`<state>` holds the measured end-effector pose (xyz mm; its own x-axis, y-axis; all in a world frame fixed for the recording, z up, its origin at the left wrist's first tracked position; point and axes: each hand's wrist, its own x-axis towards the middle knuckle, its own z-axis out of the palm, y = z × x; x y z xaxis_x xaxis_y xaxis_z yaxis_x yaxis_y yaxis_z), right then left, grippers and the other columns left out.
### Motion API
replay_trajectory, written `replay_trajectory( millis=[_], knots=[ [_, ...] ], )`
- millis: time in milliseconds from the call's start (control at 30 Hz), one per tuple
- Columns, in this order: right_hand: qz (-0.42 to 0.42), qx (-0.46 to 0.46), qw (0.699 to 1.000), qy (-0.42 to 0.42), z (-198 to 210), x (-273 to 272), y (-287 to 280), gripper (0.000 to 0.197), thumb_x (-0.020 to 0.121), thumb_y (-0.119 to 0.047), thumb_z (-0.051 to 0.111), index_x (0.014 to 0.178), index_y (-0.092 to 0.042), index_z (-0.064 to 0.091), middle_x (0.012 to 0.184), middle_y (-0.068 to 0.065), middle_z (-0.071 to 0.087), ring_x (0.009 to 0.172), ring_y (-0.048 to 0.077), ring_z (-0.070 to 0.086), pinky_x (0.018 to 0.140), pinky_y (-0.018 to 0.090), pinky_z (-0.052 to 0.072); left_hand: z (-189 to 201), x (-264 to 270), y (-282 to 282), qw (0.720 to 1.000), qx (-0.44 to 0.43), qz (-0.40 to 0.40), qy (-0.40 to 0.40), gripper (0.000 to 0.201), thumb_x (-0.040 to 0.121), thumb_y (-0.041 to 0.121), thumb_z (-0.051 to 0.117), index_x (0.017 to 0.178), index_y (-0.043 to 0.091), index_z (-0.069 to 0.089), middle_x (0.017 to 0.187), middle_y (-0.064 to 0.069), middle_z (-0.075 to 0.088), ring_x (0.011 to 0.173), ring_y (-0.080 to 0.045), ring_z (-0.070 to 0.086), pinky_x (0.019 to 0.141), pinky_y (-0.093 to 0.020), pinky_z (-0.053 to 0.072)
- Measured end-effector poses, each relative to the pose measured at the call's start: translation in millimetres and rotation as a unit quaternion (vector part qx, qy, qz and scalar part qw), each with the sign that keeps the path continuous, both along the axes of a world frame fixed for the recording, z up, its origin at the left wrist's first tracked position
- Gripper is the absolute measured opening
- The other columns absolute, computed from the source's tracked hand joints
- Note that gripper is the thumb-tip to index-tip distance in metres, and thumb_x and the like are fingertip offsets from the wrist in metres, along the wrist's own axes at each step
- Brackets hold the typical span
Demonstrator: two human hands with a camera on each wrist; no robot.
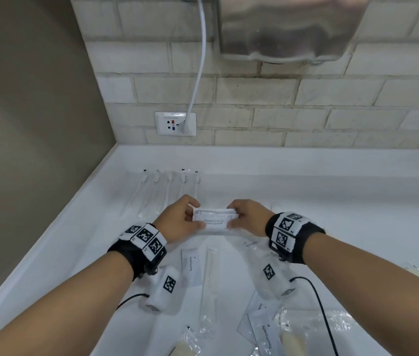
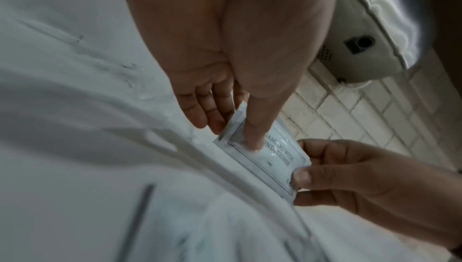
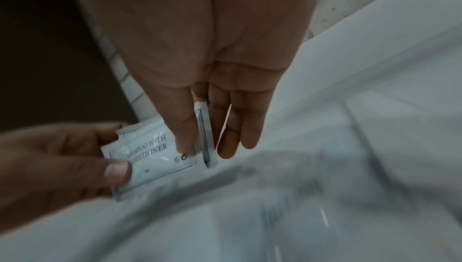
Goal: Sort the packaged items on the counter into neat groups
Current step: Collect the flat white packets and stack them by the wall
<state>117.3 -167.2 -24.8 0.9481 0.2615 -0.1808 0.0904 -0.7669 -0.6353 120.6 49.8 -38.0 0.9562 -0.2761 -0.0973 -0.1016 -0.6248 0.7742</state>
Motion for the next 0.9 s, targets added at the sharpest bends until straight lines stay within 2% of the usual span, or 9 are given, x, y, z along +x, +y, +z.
replay_trajectory(
  millis=[100, 200, 333, 400, 567, 667, 733, 800, 900],
  knots=[
    [-0.044, 0.049, 0.998, 0.012, 24.1, 27.9, -19.1, 0.038, 0.084, -0.016, 0.072, 0.116, -0.004, 0.058, 0.107, 0.011, 0.066, 0.096, 0.026, 0.063, 0.081, 0.03, 0.053, 21.4, 26.4, -17.2, 0.995, -0.085, 0.041, 0.008, 0.046, 0.079, 0.013, 0.077, 0.115, 0.012, 0.049, 0.101, -0.005, 0.065, 0.082, -0.014, 0.062, 0.068, -0.021, 0.05],
    [-0.101, 0.091, 0.99, 0.025, 50.5, 65.4, -35.6, 0.047, 0.084, -0.015, 0.072, 0.124, -0.003, 0.052, 0.113, 0.014, 0.064, 0.1, 0.031, 0.066, 0.091, 0.042, 0.055, 42.2, 63.8, -42.8, 0.988, -0.127, 0.084, 0.005, 0.053, 0.077, 0.013, 0.08, 0.118, 0.012, 0.046, 0.094, 0.001, 0.062, 0.084, -0.014, 0.062, 0.074, -0.026, 0.053],
    [-0.183, 0.124, 0.975, 0.021, 65.2, 106.7, -55.5, 0.028, 0.082, -0.013, 0.075, 0.098, -0.009, 0.052, 0.095, 0.015, 0.066, 0.084, 0.024, 0.066, 0.088, 0.041, 0.057, 47.7, 114.0, -76.4, 0.965, -0.203, 0.161, 0.04, 0.067, 0.062, 0.018, 0.088, 0.111, 0.015, 0.042, 0.102, -0.01, 0.067, 0.09, -0.025, 0.065, 0.095, -0.045, 0.054],
    [-0.183, 0.08, 0.978, 0.059, 58.0, 119.6, -61.6, 0.018, 0.085, -0.013, 0.072, 0.09, -0.004, 0.058, 0.098, 0.021, 0.071, 0.086, 0.025, 0.069, 0.088, 0.041, 0.057, 33.7, 131.4, -90.4, 0.967, -0.168, 0.185, 0.038, 0.065, 0.063, 0.022, 0.088, 0.108, 0.015, 0.043, 0.098, -0.008, 0.067, 0.091, -0.025, 0.066, 0.092, -0.044, 0.055],
    [-0.186, -0.045, 0.971, 0.142, 14.7, 147.8, -62.2, 0.028, 0.09, -0.013, 0.065, 0.108, 0.009, 0.064, 0.102, 0.019, 0.073, 0.075, 0.021, 0.066, 0.087, 0.036, 0.057, -12.3, 152.3, -113.8, 0.976, -0.053, 0.197, 0.074, 0.055, 0.068, 0.026, 0.083, 0.109, 0.013, 0.049, 0.108, -0.007, 0.062, 0.098, -0.024, 0.064, 0.082, -0.03, 0.055],
    [-0.183, -0.06, 0.968, 0.158, 7.9, 166.5, -59.8, 0.022, 0.094, -0.018, 0.06, 0.08, -0.001, 0.065, 0.087, 0.014, 0.072, 0.057, 0.013, 0.06, 0.068, 0.025, 0.054, -19.4, 170.9, -117.1, 0.976, -0.028, 0.204, 0.067, 0.046, 0.071, 0.024, 0.082, 0.105, 0.008, 0.056, 0.106, -0.01, 0.064, 0.09, -0.022, 0.064, 0.07, -0.024, 0.051],
    [-0.178, -0.06, 0.969, 0.159, 4.2, 177.7, -60.5, 0.027, 0.095, -0.017, 0.059, 0.07, -0.007, 0.059, 0.078, 0.016, 0.074, 0.058, 0.014, 0.062, 0.061, 0.023, 0.053, -19.5, 182.6, -117.8, 0.978, -0.011, 0.205, 0.044, 0.041, 0.069, 0.024, 0.082, 0.099, 0.009, 0.058, 0.101, -0.01, 0.066, 0.08, -0.021, 0.063, 0.059, -0.021, 0.048],
    [-0.182, -0.057, 0.974, 0.126, -2.8, 188.7, -60.9, 0.021, 0.089, -0.016, 0.065, 0.07, -0.011, 0.06, 0.078, 0.011, 0.074, 0.066, 0.019, 0.069, 0.061, 0.026, 0.06, -20.2, 188.7, -118.1, 0.978, 0.013, 0.207, 0.024, 0.039, 0.07, 0.025, 0.08, 0.094, 0.013, 0.052, 0.094, -0.006, 0.061, 0.073, -0.016, 0.056, 0.052, -0.022, 0.04],
    [-0.194, -0.085, 0.972, 0.1, -13.8, 198.6, -57.8, 0.025, 0.085, -0.017, 0.066, 0.063, -0.012, 0.056, 0.091, 0.012, 0.075, 0.072, 0.021, 0.067, 0.078, 0.034, 0.06, -24.2, 191.5, -118.6, 0.978, 0.037, 0.203, -0.002, 0.033, 0.076, 0.026, 0.075, 0.094, 0.014, 0.049, 0.094, -0.004, 0.061, 0.08, -0.018, 0.055, 0.062, -0.023, 0.04]
  ],
)
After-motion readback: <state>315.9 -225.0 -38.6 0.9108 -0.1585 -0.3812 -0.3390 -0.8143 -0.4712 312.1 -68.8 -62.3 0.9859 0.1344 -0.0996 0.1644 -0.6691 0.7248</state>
